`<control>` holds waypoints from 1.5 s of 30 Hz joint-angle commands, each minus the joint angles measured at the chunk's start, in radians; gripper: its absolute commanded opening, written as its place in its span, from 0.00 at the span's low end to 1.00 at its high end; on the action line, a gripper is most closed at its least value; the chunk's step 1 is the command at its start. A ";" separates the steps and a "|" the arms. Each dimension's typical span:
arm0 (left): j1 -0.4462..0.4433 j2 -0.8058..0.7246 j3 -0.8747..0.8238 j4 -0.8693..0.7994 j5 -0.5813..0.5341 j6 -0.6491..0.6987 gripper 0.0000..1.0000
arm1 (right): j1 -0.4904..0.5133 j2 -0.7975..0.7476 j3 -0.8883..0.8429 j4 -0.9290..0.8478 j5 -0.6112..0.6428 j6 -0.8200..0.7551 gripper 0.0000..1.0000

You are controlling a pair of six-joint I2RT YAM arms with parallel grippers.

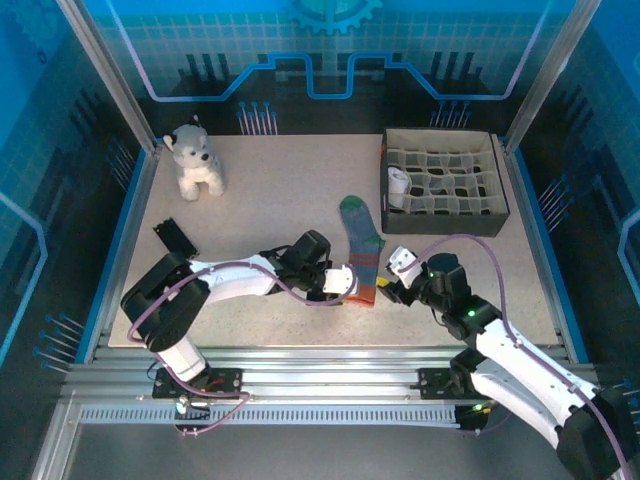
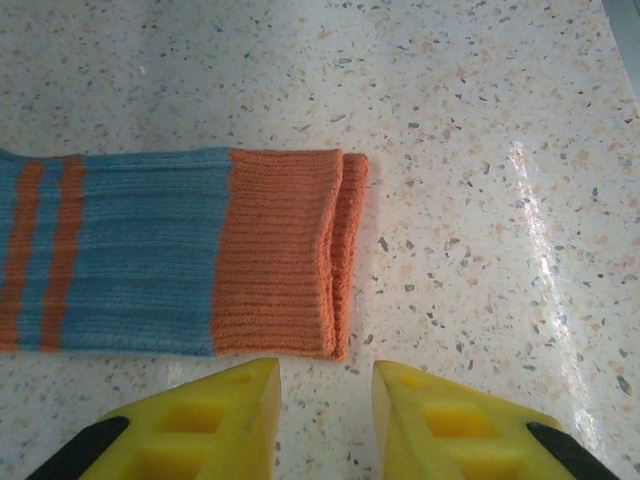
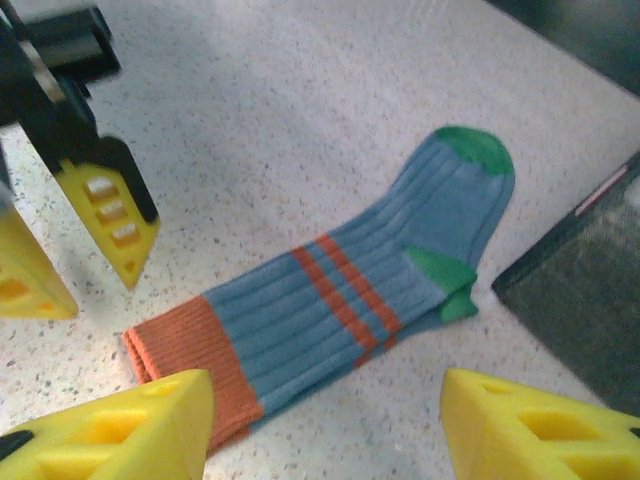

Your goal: Roll the socks

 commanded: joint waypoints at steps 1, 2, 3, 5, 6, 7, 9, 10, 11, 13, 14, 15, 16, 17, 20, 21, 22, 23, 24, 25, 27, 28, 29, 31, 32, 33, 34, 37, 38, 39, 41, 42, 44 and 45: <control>-0.018 0.033 0.035 0.024 0.023 0.024 0.31 | 0.027 0.043 0.022 0.048 -0.006 -0.056 0.61; -0.024 0.041 0.039 0.025 0.017 0.027 0.31 | 0.035 0.064 0.029 0.043 -0.002 -0.059 0.61; -0.028 0.051 0.042 0.028 0.009 0.028 0.31 | 0.040 0.079 0.033 0.040 -0.001 -0.060 0.61; -0.036 0.070 0.046 0.037 -0.007 0.031 0.33 | 0.055 0.105 0.040 0.037 0.002 -0.064 0.61; -0.037 0.077 0.049 0.039 -0.010 0.033 0.33 | 0.065 0.111 0.041 0.036 0.009 -0.070 0.61; -0.039 0.085 0.051 0.044 -0.012 0.034 0.34 | 0.075 0.115 0.039 0.037 0.019 -0.074 0.61; -0.040 0.094 0.052 0.055 -0.015 0.036 0.34 | 0.087 0.112 0.034 0.038 0.027 -0.081 0.61; -0.041 0.100 0.052 0.061 -0.017 0.039 0.34 | 0.092 0.108 0.032 0.040 0.033 -0.083 0.61; -0.043 0.105 0.054 0.065 -0.021 0.043 0.34 | 0.095 0.103 0.028 0.044 0.040 -0.082 0.61; -0.043 0.119 0.061 0.066 -0.025 0.051 0.34 | 0.097 0.089 0.019 0.052 0.043 -0.085 0.61; -0.043 0.127 0.065 0.065 -0.027 0.055 0.34 | 0.098 0.081 0.016 0.060 0.043 -0.086 0.61; -0.043 0.135 0.070 0.064 -0.030 0.059 0.34 | 0.098 0.074 0.012 0.065 0.044 -0.086 0.61; -0.042 0.146 0.075 0.061 -0.036 0.066 0.34 | 0.098 0.067 0.009 0.068 0.042 -0.087 0.62; -0.043 0.154 0.080 0.053 -0.039 0.076 0.34 | 0.099 0.060 0.006 0.069 0.041 -0.088 0.61; -0.043 0.169 0.092 0.027 -0.039 0.099 0.34 | 0.103 0.047 0.003 0.070 0.038 -0.090 0.61; -0.042 0.169 0.092 0.018 -0.035 0.105 0.33 | 0.103 0.044 0.003 0.074 0.040 -0.087 0.61; -0.043 0.169 0.089 0.011 -0.034 0.113 0.33 | 0.104 0.039 0.002 0.077 0.041 -0.082 0.61; -0.042 0.169 0.087 0.002 -0.032 0.122 0.32 | 0.106 0.033 0.002 0.081 0.044 -0.076 0.61; -0.043 0.169 0.085 -0.014 -0.032 0.134 0.30 | 0.106 0.027 0.001 0.087 0.043 -0.068 0.61; -0.042 0.171 0.087 -0.034 -0.036 0.147 0.26 | 0.108 0.020 0.000 0.090 0.038 -0.067 0.61; -0.043 0.172 0.088 -0.079 -0.047 0.175 0.16 | 0.118 0.013 0.001 0.081 0.031 -0.075 0.61; -0.042 0.170 0.089 -0.098 -0.056 0.186 0.11 | 0.127 0.013 0.006 0.067 0.034 -0.089 0.61; -0.040 0.167 0.090 -0.114 -0.061 0.194 0.06 | 0.137 0.015 0.009 0.054 0.042 -0.101 0.61; -0.033 0.152 0.088 -0.142 -0.055 0.200 0.00 | 0.158 0.014 0.018 0.025 0.065 -0.126 0.61; -0.025 0.144 0.088 -0.153 -0.043 0.197 0.00 | 0.166 0.010 0.021 0.018 0.076 -0.133 0.61; -0.018 0.136 0.087 -0.159 -0.031 0.189 0.00 | 0.174 0.004 0.020 0.015 0.085 -0.138 0.61; -0.007 0.126 0.086 -0.164 -0.015 0.174 0.00 | 0.180 -0.005 0.017 0.013 0.095 -0.144 0.61; 0.019 0.106 0.088 -0.181 0.034 0.136 0.00 | 0.196 -0.027 0.002 0.006 0.120 -0.165 0.61; 0.030 0.101 0.092 -0.188 0.059 0.125 0.00 | 0.201 -0.033 -0.004 0.007 0.126 -0.174 0.61; 0.041 0.101 0.098 -0.198 0.083 0.118 0.00 | 0.204 -0.035 -0.009 0.008 0.128 -0.180 0.61; 0.068 0.103 0.114 -0.225 0.136 0.107 0.00 | 0.208 -0.034 -0.016 0.013 0.128 -0.184 0.61; 0.078 0.105 0.121 -0.234 0.153 0.106 0.00 | 0.209 -0.034 -0.019 0.019 0.118 -0.185 0.61; 0.102 0.107 0.146 -0.269 0.193 0.106 0.00 | 0.208 -0.021 -0.026 0.027 0.086 -0.189 0.62; 0.114 0.108 0.162 -0.286 0.214 0.105 0.00 | 0.209 -0.012 -0.026 0.029 0.073 -0.190 0.62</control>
